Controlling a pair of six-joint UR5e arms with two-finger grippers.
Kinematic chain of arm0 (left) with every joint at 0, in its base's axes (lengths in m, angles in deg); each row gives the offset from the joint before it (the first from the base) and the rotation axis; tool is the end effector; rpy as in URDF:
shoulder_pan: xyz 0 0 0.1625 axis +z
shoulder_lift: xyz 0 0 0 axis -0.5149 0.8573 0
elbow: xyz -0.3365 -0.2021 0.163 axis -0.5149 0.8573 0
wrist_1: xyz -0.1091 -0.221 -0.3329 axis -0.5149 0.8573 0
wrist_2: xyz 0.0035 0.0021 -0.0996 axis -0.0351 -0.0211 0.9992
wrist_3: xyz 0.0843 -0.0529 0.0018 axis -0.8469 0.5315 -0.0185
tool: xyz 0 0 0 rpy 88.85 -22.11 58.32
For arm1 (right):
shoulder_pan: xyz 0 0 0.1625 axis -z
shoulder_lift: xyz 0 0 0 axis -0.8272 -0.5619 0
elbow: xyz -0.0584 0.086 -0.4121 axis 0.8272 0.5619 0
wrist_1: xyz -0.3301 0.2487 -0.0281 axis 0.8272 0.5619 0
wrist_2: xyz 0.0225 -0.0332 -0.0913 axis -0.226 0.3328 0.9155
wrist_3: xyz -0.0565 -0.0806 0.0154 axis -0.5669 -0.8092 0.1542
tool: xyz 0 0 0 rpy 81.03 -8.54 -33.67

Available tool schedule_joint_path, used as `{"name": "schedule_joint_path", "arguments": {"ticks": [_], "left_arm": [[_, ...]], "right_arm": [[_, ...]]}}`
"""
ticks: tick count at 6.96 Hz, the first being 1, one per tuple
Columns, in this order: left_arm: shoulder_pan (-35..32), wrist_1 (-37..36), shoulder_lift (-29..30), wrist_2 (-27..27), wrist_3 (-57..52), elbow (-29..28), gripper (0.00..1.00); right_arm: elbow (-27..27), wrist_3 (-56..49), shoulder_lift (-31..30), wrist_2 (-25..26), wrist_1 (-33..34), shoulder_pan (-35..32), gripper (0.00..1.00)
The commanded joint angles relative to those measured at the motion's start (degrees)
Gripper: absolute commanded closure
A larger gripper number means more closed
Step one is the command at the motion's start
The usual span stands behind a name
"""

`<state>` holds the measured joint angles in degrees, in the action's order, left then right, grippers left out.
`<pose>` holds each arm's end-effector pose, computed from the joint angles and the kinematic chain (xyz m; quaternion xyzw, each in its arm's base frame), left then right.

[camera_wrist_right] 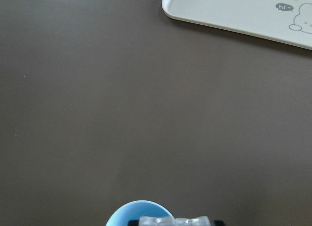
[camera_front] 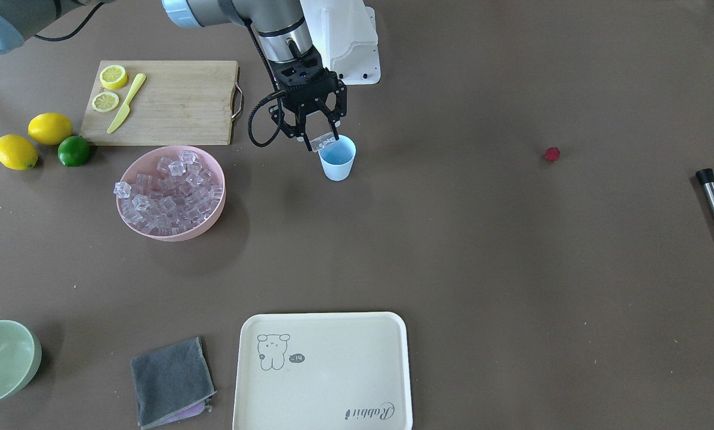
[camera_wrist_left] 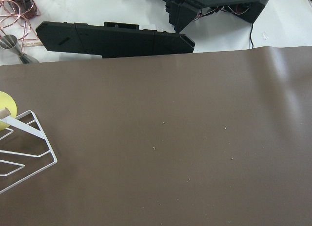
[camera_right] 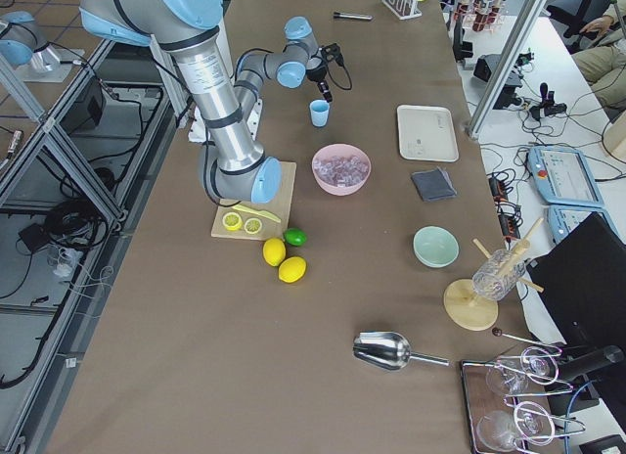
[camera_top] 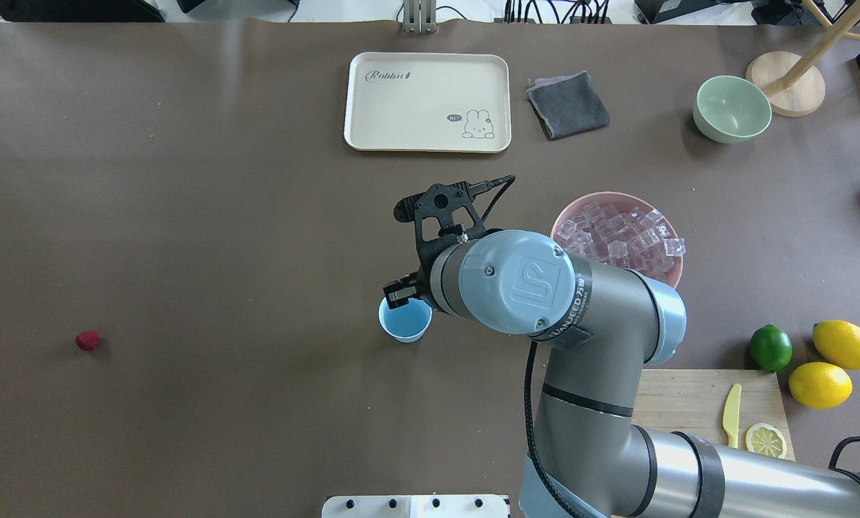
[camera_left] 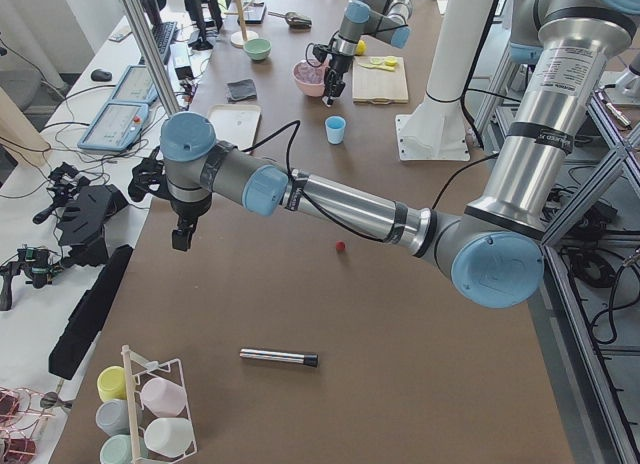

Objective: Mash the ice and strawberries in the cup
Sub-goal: 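Carry the ice cube with the right gripper to the light-blue cup, then open the right gripper to drop the ice cube into the cup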

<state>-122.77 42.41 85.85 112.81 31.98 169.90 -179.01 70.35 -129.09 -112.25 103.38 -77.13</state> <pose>-0.0767 -0.6236 0.4613 0.1655 0.4262 -0.0125 0.8893 -0.5295 -0.3503 0.1485 0.2314 -0.4455 -0.0875 0.8604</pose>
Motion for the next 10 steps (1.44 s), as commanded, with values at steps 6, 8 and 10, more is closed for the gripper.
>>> {"name": "schedule_joint_path", "arguments": {"ticks": [6,8,10], "left_arm": [[0.3,0.0,0.1,-0.1,-0.1,-0.6,0.01],[0.3,0.0,0.0,-0.1,-0.1,-0.6,0.02],[0.3,0.0,0.0,0.0,0.1,-0.3,0.02]], "right_arm": [[4.4,-1.8,0.8,1.8,-4.3,3.0,1.0],[4.4,-2.3,0.6,2.1,-4.3,3.6,1.0],[4.4,-2.4,0.3,2.1,-4.4,3.3,1.0]]}}
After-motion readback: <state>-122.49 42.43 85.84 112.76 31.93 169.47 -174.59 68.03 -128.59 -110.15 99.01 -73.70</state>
